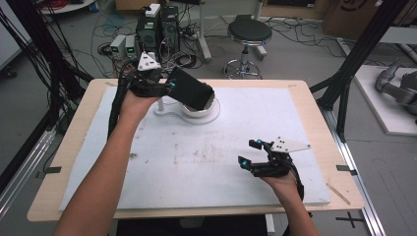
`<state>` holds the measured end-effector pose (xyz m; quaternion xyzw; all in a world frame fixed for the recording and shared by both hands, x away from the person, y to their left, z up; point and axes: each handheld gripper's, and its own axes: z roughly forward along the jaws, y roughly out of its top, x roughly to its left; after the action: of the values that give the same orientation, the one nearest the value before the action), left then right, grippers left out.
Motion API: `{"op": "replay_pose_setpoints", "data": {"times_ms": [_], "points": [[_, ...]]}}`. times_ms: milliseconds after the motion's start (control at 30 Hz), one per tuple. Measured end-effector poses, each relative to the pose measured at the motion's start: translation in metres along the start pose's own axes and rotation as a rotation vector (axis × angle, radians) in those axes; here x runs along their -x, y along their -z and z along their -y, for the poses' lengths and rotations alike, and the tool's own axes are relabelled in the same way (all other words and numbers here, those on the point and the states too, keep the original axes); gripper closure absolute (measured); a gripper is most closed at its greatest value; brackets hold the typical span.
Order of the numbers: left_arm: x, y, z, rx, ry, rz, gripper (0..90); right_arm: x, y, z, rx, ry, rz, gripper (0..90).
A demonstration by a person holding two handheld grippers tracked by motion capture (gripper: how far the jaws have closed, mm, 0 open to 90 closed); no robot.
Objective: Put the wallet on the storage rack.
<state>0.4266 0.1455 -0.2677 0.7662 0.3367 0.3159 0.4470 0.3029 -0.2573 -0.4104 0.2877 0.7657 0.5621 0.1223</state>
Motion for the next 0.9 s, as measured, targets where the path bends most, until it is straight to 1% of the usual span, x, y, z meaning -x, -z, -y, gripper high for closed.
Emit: {"op": "replay_pose_setpoints", "data": {"times_ms": [167,200,367,533,667,700,833,900], "points": [[0.001,0.013,0.007,0.027,0.015,0.029,38.4,-0.002,0.002,0.0,0.001,-0.003,0.001,21.4],[0.001,0.016,0.01,0.031,0.018,0.036,37.8,-0.001,0.002,0.0,0.003,0.002,0.004,21.4],[0.003,0.031,0.026,0.065,0.044,0.084,36.0,0.0,0.004,0.0,0.011,-0.008,0.013,21.4],[0.003,0.047,0.045,0.101,0.081,0.136,32.7,0.002,0.006,0.0,0.017,-0.008,0.02,21.4],[0.004,0.06,0.063,0.132,0.103,0.18,30.8,0.004,0.007,0.0,0.025,-0.011,0.028,21.4],[0.004,0.063,0.068,0.14,0.105,0.193,30.4,0.004,0.008,0.0,0.026,-0.014,0.033,21.4],[0.007,0.073,0.087,0.162,0.113,0.218,27.6,0.006,0.009,0.0,0.035,-0.013,0.039,21.4],[0.009,0.077,0.097,0.17,0.12,0.234,25.5,0.007,0.01,0.0,0.035,-0.02,0.041,21.4]]}}
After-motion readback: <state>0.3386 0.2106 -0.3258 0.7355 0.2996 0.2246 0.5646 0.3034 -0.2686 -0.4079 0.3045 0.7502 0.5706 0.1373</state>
